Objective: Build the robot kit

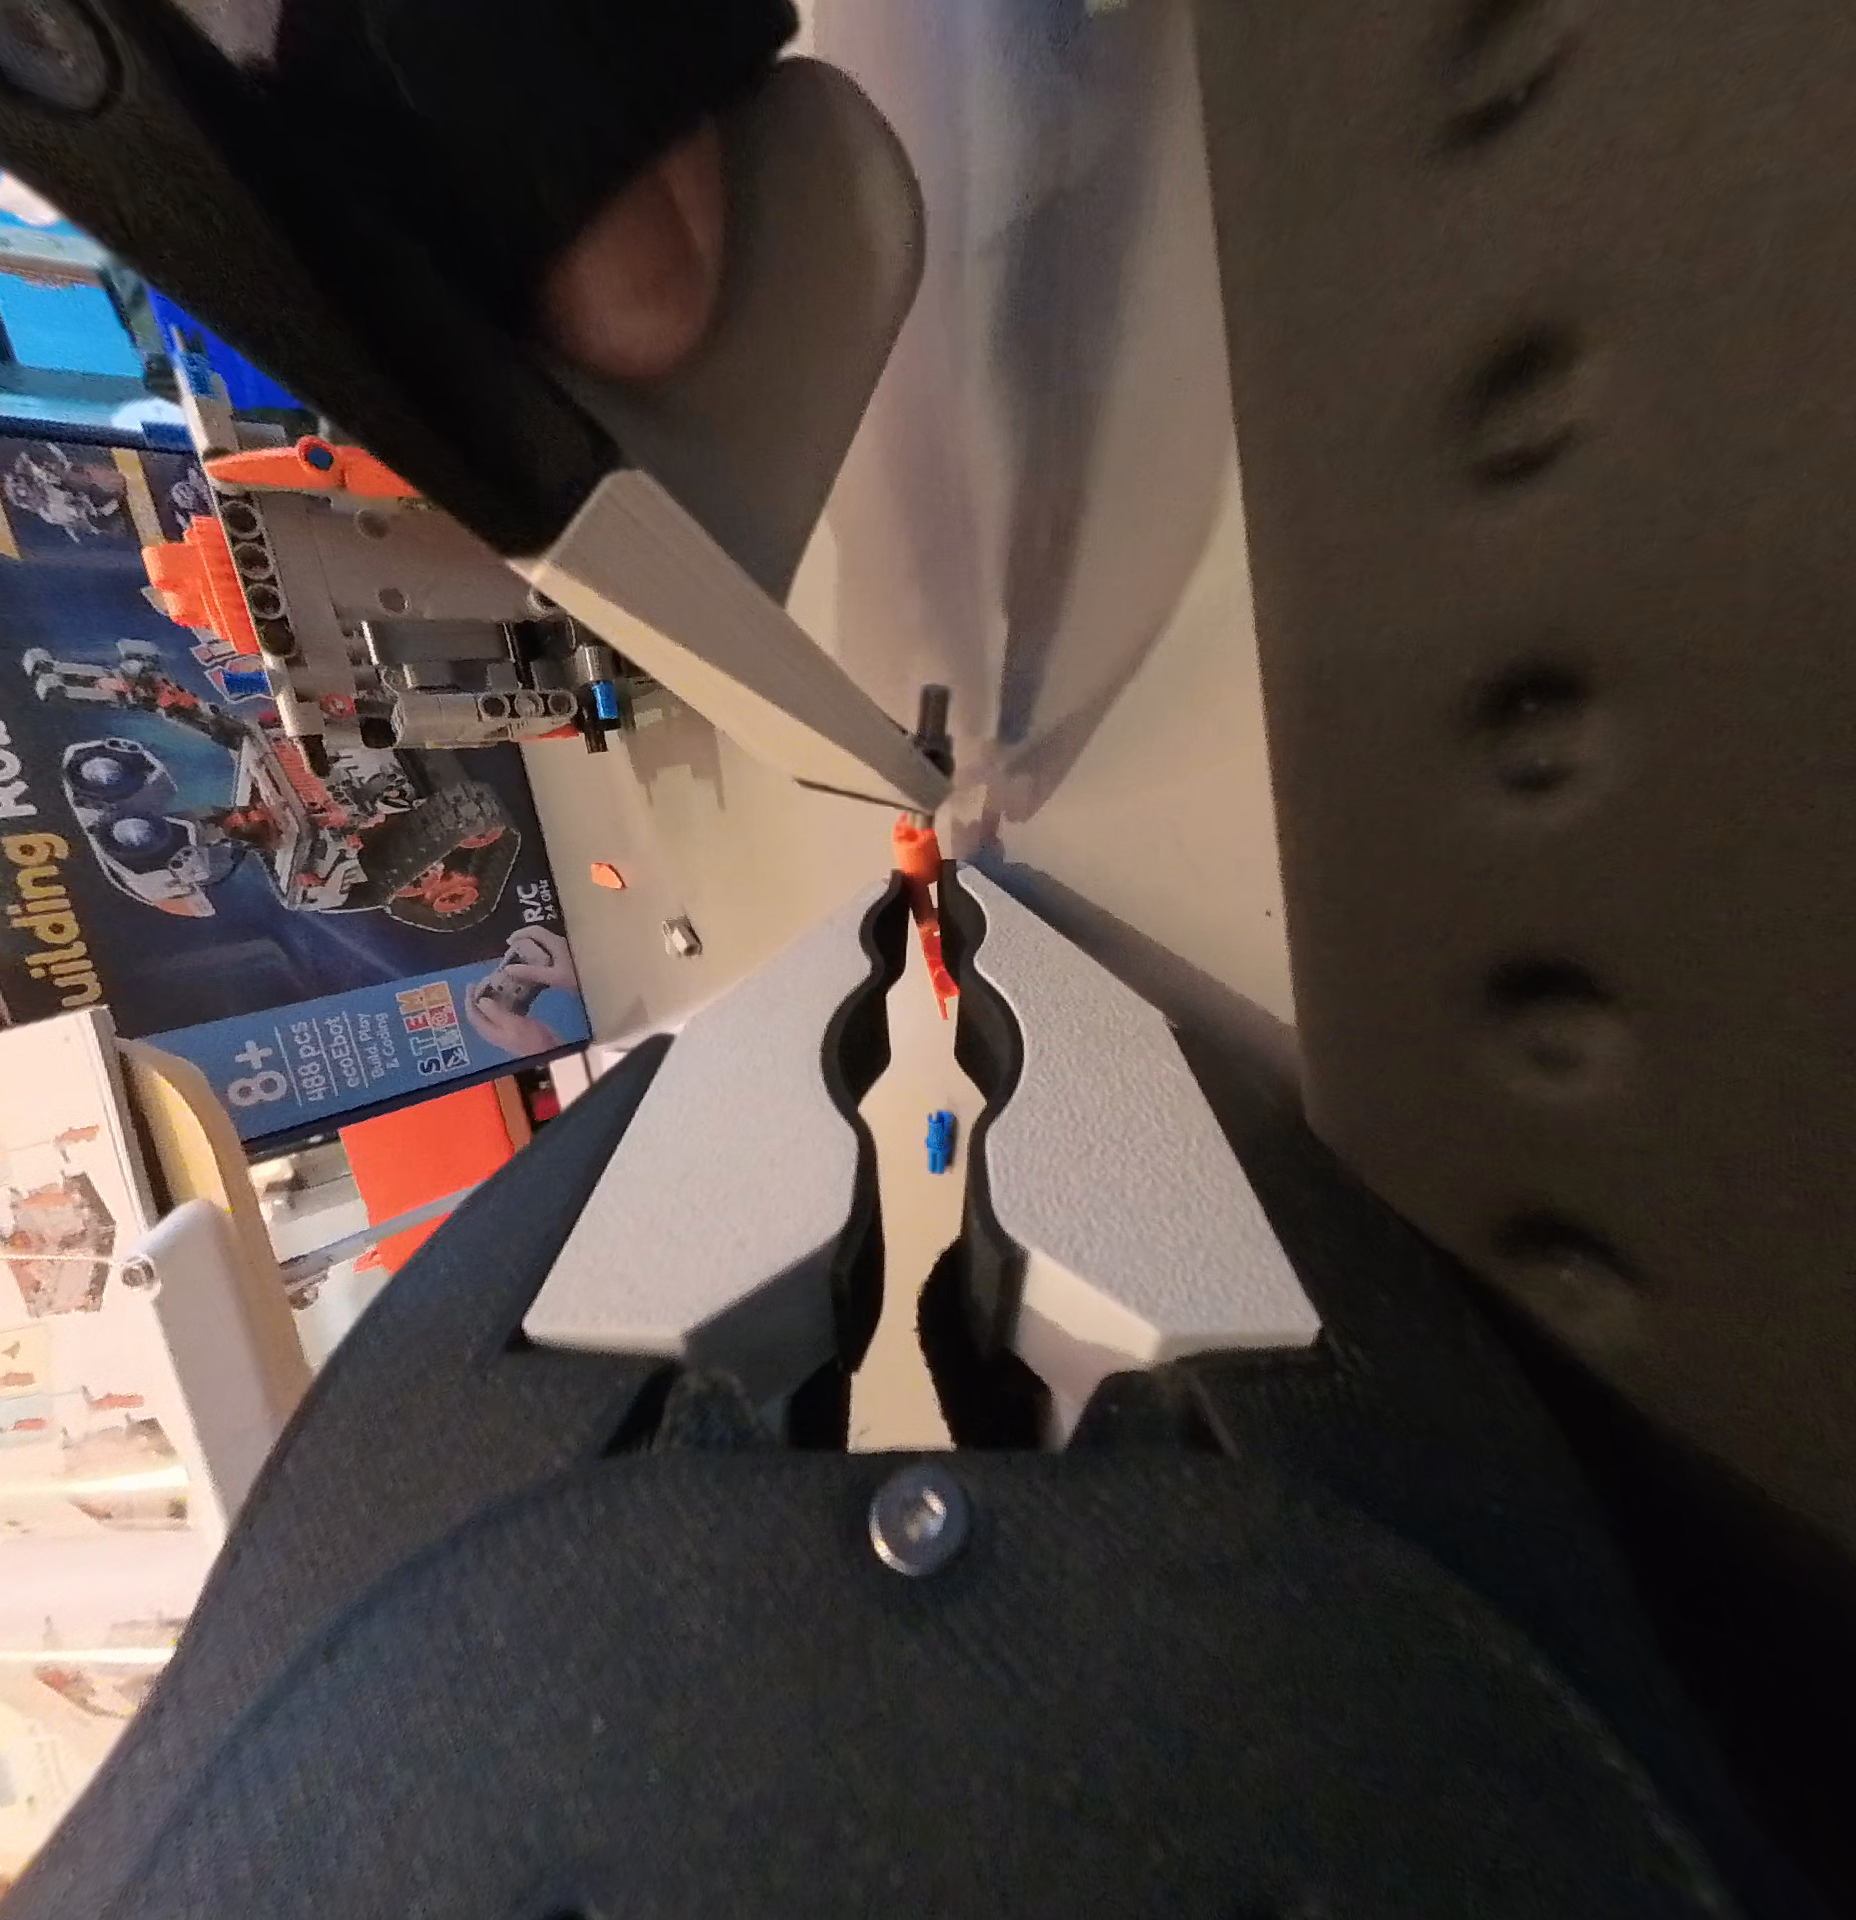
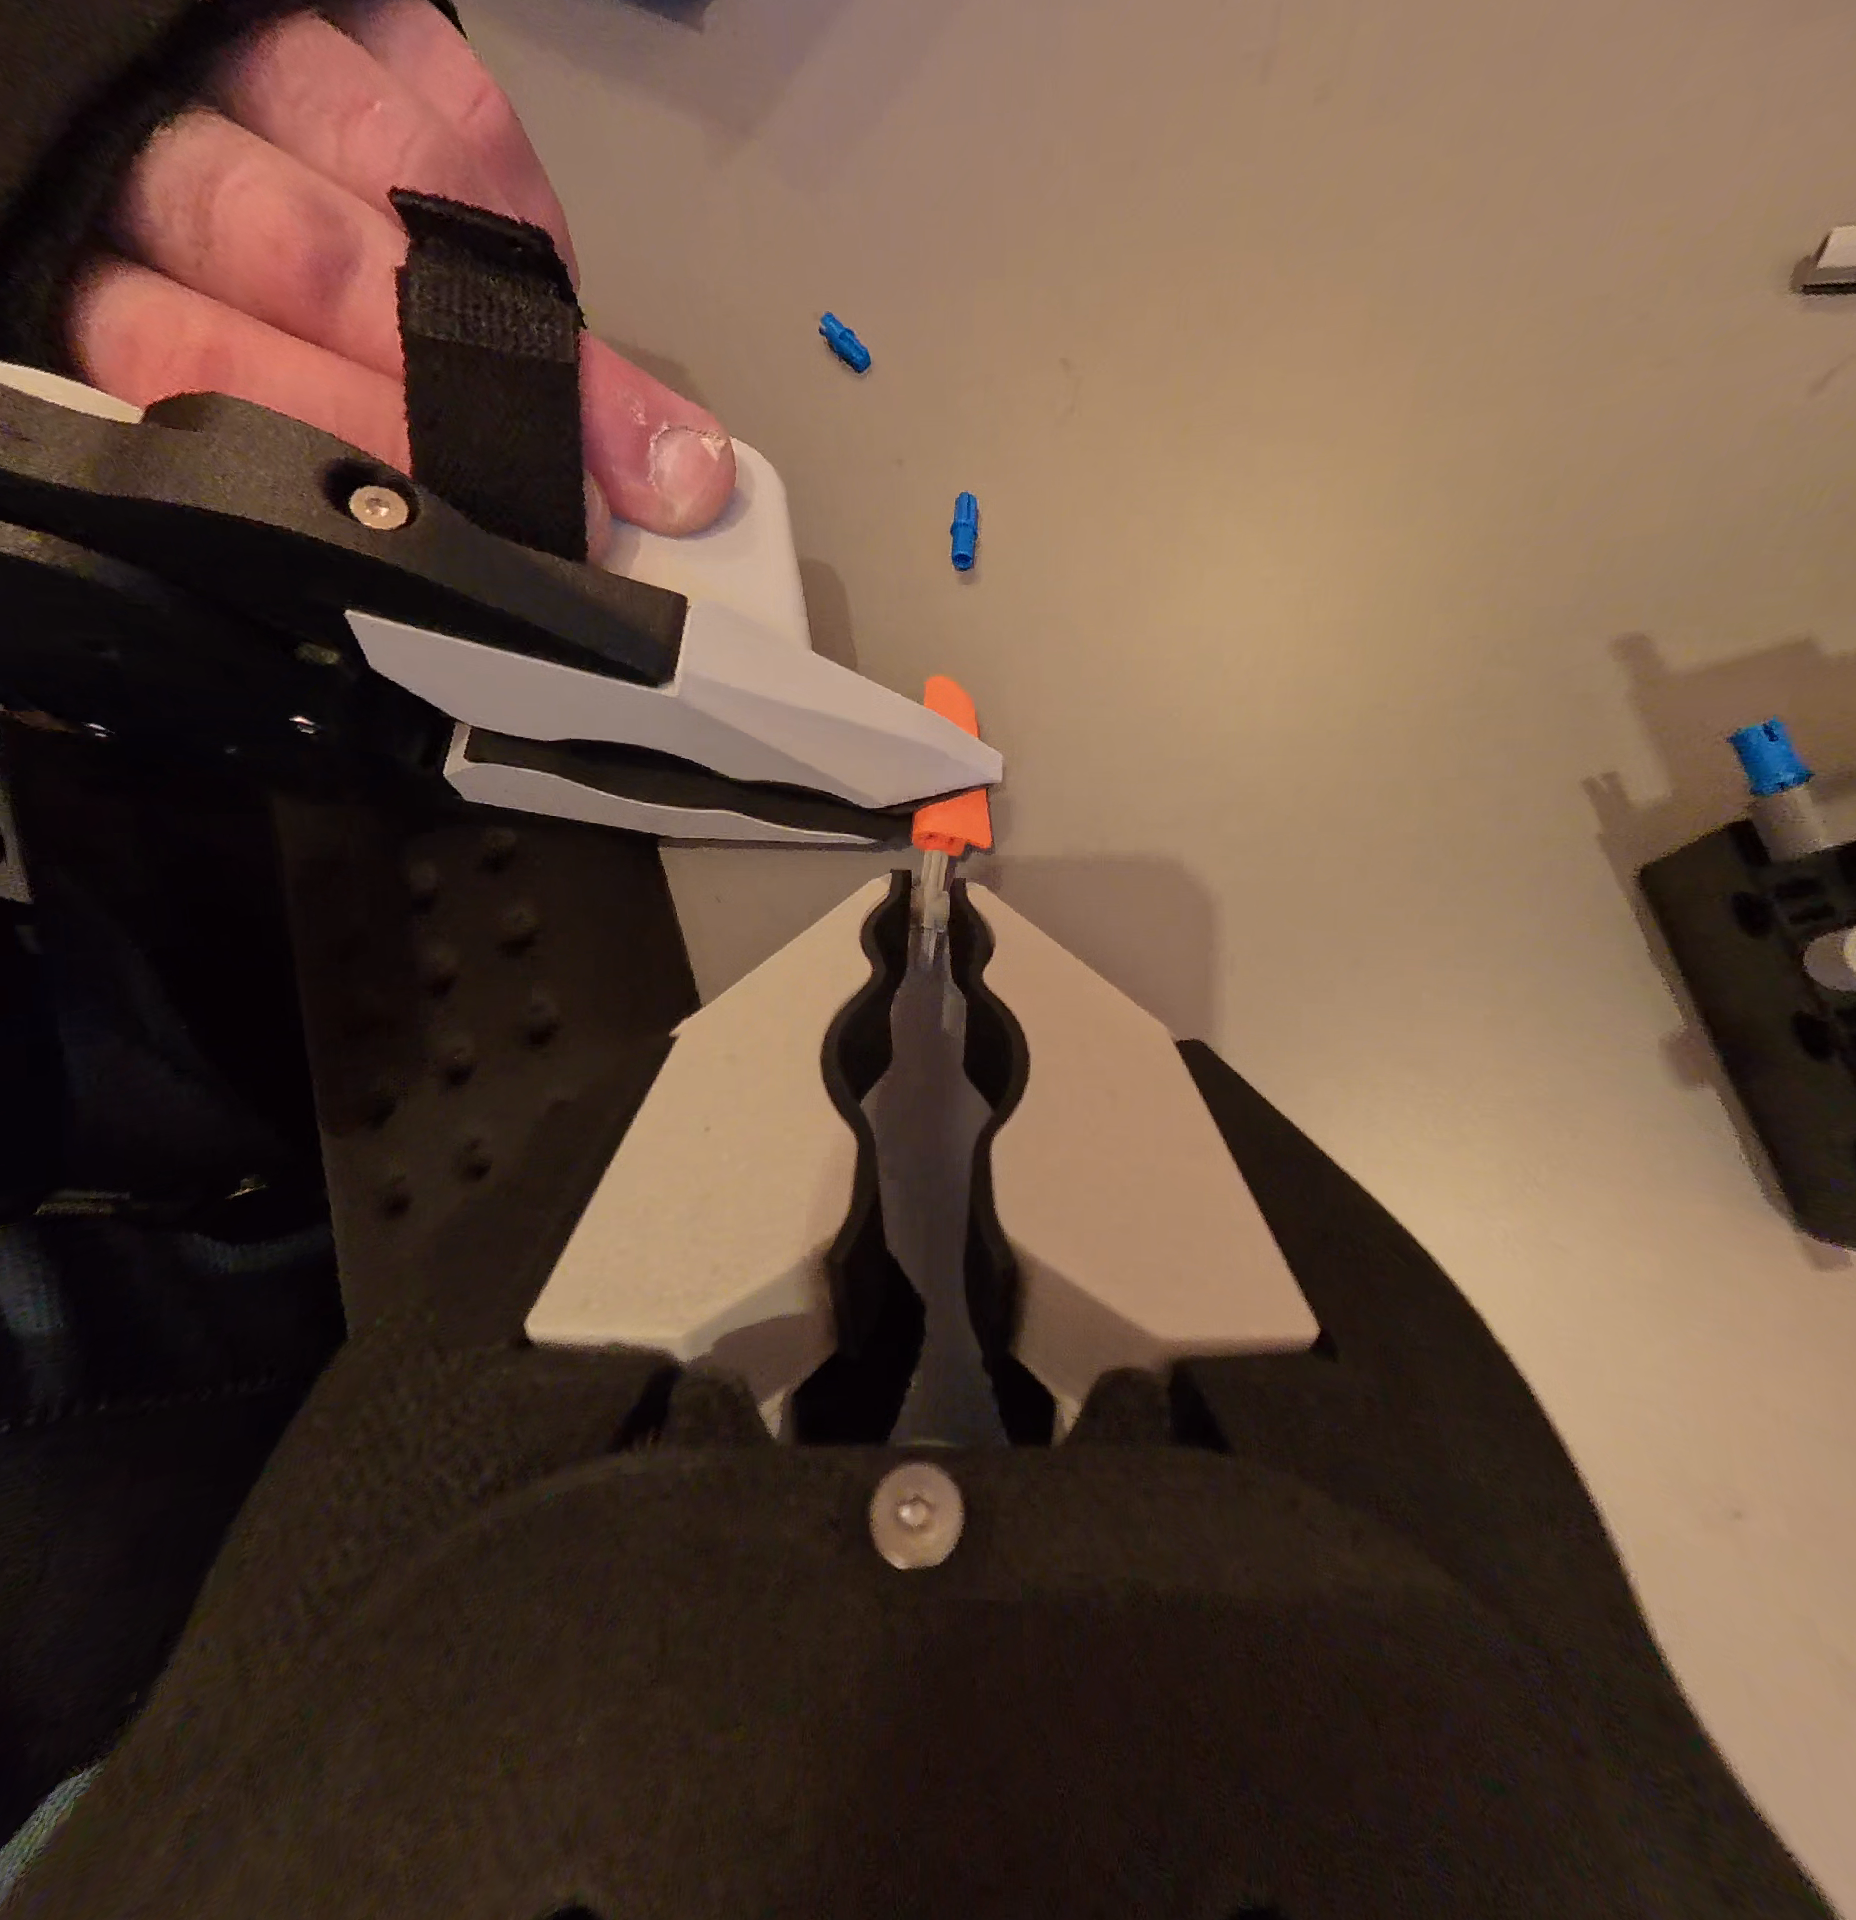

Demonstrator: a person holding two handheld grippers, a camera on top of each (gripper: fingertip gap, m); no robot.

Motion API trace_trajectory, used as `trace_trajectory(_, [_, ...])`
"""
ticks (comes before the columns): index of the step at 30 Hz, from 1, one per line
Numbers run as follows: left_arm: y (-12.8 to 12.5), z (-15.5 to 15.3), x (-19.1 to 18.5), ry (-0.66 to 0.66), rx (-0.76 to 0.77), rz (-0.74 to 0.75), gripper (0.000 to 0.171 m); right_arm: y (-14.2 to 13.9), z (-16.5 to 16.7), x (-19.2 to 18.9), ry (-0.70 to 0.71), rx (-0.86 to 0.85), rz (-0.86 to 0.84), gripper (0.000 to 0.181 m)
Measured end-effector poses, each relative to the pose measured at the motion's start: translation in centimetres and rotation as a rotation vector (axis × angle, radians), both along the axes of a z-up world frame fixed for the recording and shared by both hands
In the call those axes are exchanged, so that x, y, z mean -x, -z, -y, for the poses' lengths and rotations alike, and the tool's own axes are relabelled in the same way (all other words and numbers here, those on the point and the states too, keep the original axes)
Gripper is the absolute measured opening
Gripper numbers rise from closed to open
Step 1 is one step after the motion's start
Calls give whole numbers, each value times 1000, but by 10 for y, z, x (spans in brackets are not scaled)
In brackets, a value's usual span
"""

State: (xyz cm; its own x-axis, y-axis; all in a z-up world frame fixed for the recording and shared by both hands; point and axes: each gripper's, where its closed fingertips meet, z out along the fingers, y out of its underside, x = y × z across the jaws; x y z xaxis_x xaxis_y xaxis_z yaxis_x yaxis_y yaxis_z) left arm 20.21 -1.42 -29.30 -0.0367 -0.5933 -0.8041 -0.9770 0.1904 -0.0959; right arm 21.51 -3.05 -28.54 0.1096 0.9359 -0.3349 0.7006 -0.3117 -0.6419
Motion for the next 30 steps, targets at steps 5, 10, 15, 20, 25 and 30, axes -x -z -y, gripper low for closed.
trace_trajectory(5, [0,-2,0,3,-12,-30,3,-1,-1,0,2,0,-9,5])
trace_trajectory(10, [0,-2,-1,8,-19,-55,3,-2,-2,0,-5,3,-1,4])
trace_trajectory(15, [0,-3,-3,32,-41,-103,3,-1,-2,-1,-51,17,33,4])
trace_trajectory(20, [0,-3,-4,41,-60,-155,2,-1,-2,-2,-114,26,91,3])
trace_trajectory(25, [0,-4,-4,59,-74,-215,2,0,-2,-2,-172,21,140,3])
trace_trajectory(30, [1,-4,-5,58,-61,-183,1,-1,-3,-1,-194,45,110,2])
